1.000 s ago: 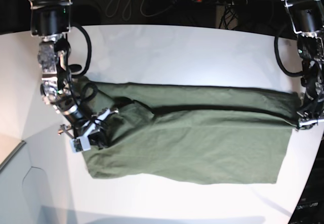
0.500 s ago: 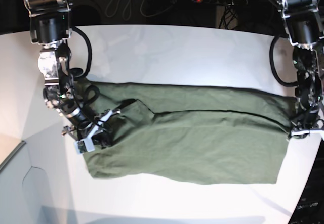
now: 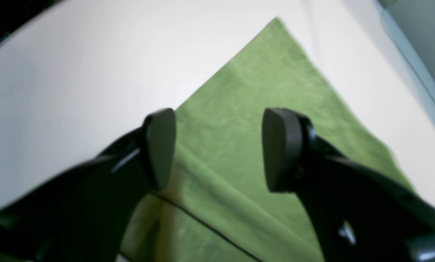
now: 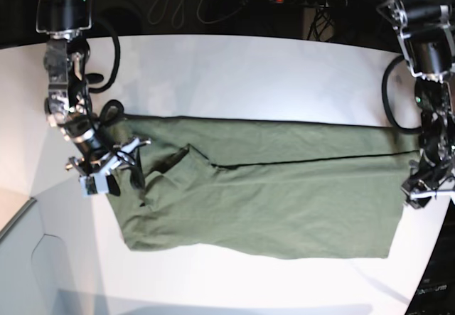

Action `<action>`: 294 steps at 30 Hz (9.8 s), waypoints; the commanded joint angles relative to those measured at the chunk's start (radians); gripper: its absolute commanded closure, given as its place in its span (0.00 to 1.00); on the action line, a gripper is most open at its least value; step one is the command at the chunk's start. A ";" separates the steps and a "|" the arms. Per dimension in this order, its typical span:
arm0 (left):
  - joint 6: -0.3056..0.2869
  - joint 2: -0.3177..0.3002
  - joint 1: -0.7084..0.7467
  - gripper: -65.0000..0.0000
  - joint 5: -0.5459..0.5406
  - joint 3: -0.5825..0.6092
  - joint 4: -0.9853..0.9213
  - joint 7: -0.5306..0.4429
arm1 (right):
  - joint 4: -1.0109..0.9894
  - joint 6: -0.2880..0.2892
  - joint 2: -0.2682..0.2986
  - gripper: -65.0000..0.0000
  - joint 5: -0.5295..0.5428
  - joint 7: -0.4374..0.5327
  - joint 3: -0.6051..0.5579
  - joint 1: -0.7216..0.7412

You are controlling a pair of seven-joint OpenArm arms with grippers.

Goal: Layout the t-shirt on the table in an organized manner, then fold the t-shirt properly
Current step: 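Fold the held edge over the t-shirt body with both grippers, then lift the green t-shirt edge with both grippers and lay it flat, then release the t-shirt edge and move both grippers to its corners, then grasp the t-shirt hem corners with both grippers, then fold the hem over toward the collar edge with both grippers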

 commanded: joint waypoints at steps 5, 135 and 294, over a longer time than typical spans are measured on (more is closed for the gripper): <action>0.006 -0.012 0.138 0.43 0.012 -0.007 0.057 -0.023 | 0.083 0.008 -0.033 0.48 0.012 0.034 0.051 -0.095; -0.003 0.178 0.387 1.00 0.001 -0.333 0.289 0.202 | 0.137 0.171 -0.084 1.00 0.012 0.119 0.410 -0.542; -0.130 0.067 -0.060 1.00 0.248 0.105 -0.403 -0.489 | 0.029 0.171 -0.140 1.00 -0.265 0.153 0.347 -0.184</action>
